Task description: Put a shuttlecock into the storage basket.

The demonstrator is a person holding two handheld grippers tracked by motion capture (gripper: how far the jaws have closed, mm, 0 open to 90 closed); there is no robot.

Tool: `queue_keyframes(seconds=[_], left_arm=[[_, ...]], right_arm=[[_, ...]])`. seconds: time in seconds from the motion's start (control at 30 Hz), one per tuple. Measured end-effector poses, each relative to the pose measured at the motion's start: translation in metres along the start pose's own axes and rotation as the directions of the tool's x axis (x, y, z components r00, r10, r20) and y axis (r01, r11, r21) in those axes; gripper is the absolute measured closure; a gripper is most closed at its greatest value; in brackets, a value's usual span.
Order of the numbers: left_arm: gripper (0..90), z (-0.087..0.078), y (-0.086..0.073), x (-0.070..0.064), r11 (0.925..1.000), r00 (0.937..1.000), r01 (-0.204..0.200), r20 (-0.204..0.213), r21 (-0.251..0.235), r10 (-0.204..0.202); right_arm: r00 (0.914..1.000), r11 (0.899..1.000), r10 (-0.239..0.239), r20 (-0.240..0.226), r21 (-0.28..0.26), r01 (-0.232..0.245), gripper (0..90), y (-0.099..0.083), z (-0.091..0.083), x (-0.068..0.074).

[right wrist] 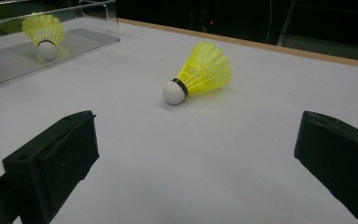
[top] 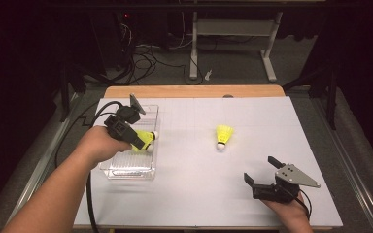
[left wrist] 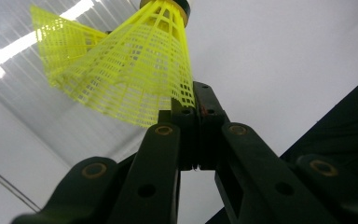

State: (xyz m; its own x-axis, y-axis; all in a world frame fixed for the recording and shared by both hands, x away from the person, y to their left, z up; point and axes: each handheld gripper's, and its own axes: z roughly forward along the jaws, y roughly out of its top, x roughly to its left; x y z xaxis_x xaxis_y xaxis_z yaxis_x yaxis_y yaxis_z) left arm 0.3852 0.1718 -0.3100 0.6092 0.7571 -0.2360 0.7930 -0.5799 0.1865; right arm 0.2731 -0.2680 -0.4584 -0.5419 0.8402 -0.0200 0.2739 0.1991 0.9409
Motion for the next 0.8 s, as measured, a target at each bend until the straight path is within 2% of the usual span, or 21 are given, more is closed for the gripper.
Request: queue_keyframes(seconds=[0.5, 0.8], left_arm=[[89.2, -0.002, -0.014, 0.020, 0.9984, 0.9983, 0.056, -0.018, -0.003, -0.056], [89.2, 0.002, -0.018, 0.025, 0.9978, 0.9974, 0.067, -0.027, 0.003, -0.067]], right_arm=[[1.0000, 1.000, 0.002, -0.002, -0.001, -0.002, 0.2, 0.000, 0.001, 0.000], [1.0000, 1.000, -0.002, -0.003, 0.001, 0.002, 0.2, 0.000, 0.001, 0.000]])
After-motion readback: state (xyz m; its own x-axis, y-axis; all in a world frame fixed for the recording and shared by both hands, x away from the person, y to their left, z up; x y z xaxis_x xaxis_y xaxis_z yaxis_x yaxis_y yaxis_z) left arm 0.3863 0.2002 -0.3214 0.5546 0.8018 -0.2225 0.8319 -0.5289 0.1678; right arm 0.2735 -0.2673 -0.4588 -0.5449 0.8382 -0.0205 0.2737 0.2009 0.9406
